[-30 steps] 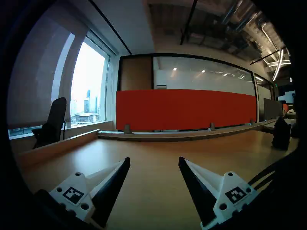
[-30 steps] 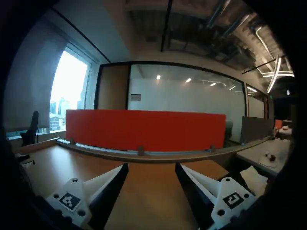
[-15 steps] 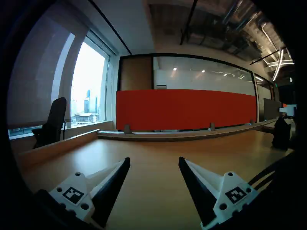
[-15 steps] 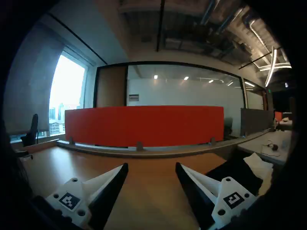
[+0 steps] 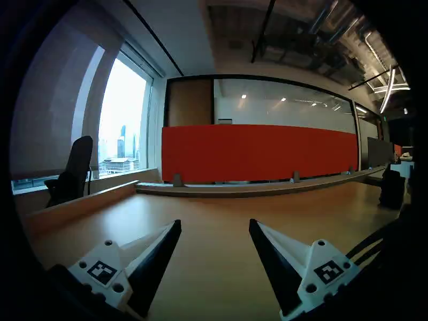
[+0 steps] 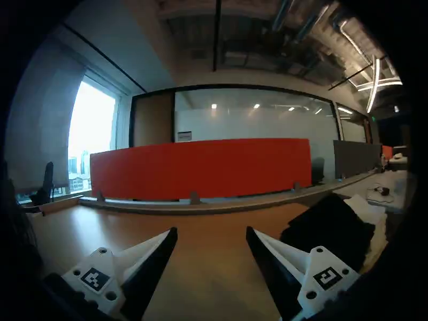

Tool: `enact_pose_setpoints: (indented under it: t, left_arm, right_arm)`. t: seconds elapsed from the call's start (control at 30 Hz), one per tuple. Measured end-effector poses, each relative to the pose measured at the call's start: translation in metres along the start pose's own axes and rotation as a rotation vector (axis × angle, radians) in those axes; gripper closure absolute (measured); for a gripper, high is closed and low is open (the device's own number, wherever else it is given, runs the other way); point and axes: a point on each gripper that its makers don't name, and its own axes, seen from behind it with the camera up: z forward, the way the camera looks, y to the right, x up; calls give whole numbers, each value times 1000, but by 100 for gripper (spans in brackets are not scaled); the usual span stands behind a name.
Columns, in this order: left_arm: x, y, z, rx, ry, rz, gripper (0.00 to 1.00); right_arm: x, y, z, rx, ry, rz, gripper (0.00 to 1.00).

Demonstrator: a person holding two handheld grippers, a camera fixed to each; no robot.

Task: Fold towel

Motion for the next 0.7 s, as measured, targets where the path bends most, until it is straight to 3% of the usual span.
enact_pose_setpoints:
  t: [0.2,0.7]
  left_arm:
    - [0,0,0,0,0,0,6]
    - [0,0,0,0,0,0,6]
  right_arm:
    - [-10,4,2,-12,-8,24,1]
    - [-30,2,-1,5,-10,-5,1]
